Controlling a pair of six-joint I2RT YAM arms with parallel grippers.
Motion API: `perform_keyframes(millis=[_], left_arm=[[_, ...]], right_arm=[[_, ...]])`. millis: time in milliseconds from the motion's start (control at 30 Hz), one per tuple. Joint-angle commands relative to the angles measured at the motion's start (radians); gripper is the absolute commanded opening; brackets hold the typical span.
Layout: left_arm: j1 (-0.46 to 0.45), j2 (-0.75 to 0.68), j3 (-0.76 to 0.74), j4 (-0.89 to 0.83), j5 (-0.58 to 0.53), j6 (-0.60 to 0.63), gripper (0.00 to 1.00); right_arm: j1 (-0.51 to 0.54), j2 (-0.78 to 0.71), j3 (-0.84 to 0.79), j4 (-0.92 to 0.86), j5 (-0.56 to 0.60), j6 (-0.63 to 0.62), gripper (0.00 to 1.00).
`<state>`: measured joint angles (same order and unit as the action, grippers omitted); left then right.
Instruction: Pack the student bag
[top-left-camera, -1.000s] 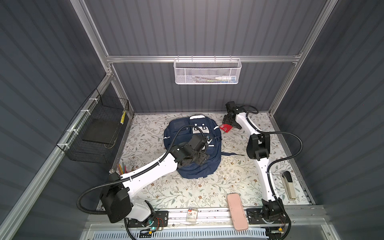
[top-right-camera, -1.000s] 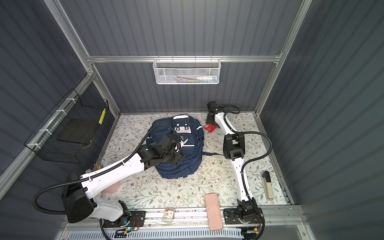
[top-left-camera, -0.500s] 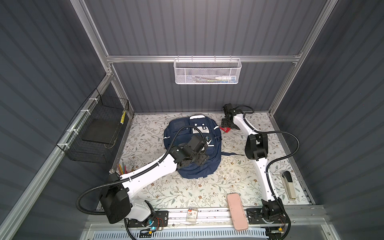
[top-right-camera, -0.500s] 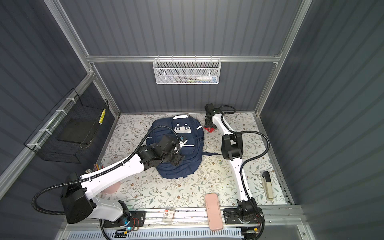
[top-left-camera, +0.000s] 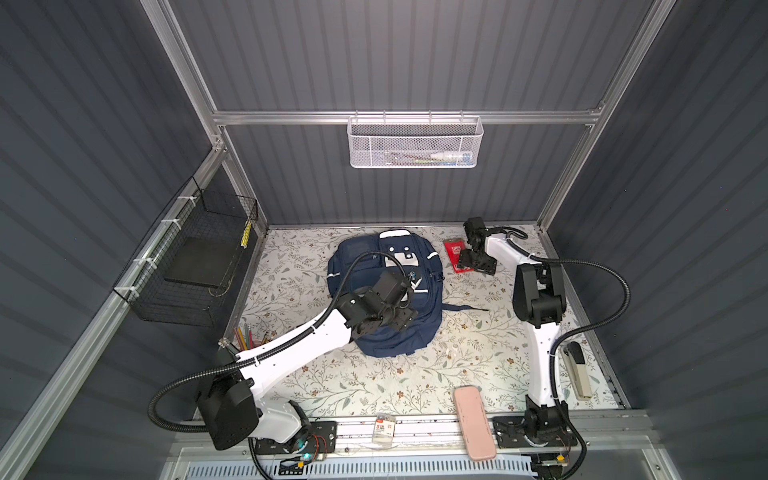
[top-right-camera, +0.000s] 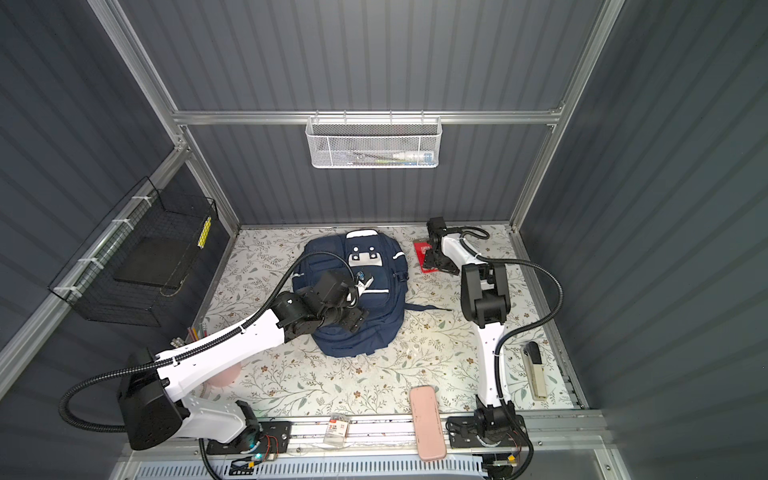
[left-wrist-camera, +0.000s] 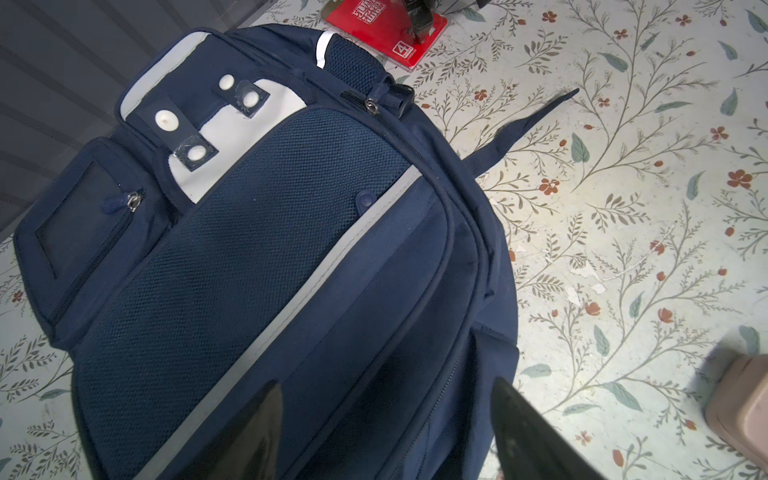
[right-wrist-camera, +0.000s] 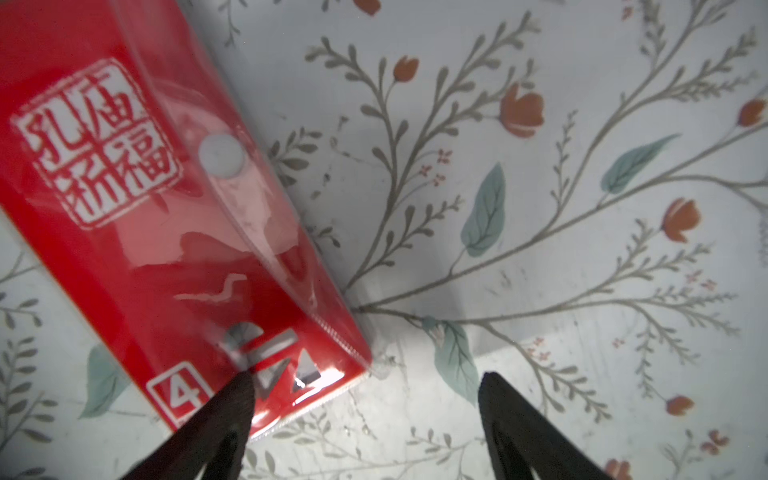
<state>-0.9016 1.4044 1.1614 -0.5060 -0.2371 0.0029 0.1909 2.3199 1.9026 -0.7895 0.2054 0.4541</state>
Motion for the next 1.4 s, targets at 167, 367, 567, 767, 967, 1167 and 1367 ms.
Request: perform_keyframes(millis=[167,367,567,767,967,1167,1367], left_arm=[[0.005,-0.059,-0.014,0.011,0.023,-0.021,0.79],[0.005,-0.076,-0.018,0.016,0.038,-0.032,0.80],[0.004,-0.077,-0.031,0.029,0.045,-0.042,0.80],[0.005,-0.087,-0.039,0.033,0.040,-0.049,0.80],[0.004,-0.100,-0.049,0.038,0.034,-0.048,0.81],[0.004,-0.087,-0.037,0.033,0.042,-0.046,0.81],[0.004,-0.091,-0.043,0.007,-0.018,-0.026,0.82]], right_arm=[[0.009,-0.166,-0.153,0.141,-0.137,-0.174,0.89],[0.005,-0.061,0.004,0.082,-0.179,-0.342,0.99],[0.004,0.159,0.328,-0.136,-0.214,-0.459,0.99],[0.013,0.199,0.397,-0.149,-0.171,-0.478,0.99],[0.021,0.264,0.466,-0.238,-0.157,-0.534,0.99],[0.030,0.279,0.504,-0.299,-0.172,-0.524,0.97],[0.017,0.318,0.543,-0.330,-0.197,-0.524,0.98]])
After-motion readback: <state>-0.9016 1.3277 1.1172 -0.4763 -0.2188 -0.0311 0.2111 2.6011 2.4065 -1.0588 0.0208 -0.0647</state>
